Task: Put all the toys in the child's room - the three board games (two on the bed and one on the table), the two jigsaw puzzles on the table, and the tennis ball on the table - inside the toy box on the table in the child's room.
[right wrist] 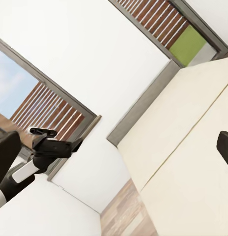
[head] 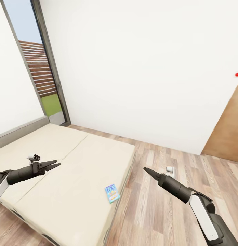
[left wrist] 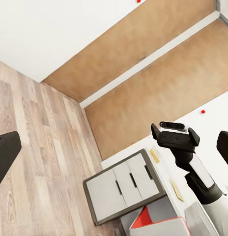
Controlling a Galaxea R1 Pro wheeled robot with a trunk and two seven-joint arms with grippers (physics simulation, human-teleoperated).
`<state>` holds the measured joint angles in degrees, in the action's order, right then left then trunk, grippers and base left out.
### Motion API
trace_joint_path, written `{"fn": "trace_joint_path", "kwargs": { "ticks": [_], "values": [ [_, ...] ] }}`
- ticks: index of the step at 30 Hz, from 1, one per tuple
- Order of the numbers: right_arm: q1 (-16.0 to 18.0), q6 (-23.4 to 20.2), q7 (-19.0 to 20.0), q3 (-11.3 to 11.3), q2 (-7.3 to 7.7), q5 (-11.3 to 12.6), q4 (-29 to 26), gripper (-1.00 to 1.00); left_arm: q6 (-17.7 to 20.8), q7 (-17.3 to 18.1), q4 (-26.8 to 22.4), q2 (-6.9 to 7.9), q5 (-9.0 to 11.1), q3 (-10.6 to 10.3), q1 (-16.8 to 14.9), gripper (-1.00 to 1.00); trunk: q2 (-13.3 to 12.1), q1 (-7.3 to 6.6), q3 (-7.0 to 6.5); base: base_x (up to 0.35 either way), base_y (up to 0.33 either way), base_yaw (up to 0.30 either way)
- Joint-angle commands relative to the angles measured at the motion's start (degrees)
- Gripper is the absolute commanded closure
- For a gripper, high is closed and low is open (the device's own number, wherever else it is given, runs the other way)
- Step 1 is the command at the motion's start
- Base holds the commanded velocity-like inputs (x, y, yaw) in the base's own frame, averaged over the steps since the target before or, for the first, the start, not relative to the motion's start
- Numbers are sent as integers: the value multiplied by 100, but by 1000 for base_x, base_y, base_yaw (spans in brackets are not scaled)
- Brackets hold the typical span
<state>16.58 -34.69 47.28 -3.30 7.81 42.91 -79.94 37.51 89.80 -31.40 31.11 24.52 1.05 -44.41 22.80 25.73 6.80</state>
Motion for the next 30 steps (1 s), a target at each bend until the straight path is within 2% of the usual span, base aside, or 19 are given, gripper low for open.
{"fn": "trace_joint_path", "kwargs": {
  "ticks": [1,10,18,30],
  "values": [
    [4,-42,1,-4,1,33,-3,-100,59,20,1,0,0,-3,-7,-100,12,6,13,212,0,236],
    [4,-43,7,-4,1,33,-1,-100,55,20,1,0,7,-6,-7,-100,12,6,13,83,0,201],
    [4,-40,11,-4,1,33,-3,-100,55,20,1,0,7,-8,-7,-100,12,6,-2,9,0,35],
    [4,-38,26,-4,1,29,-4,-100,55,20,0,0,7,-9,-7,-100,12,6,-98,1,0,4]
  ]
}}
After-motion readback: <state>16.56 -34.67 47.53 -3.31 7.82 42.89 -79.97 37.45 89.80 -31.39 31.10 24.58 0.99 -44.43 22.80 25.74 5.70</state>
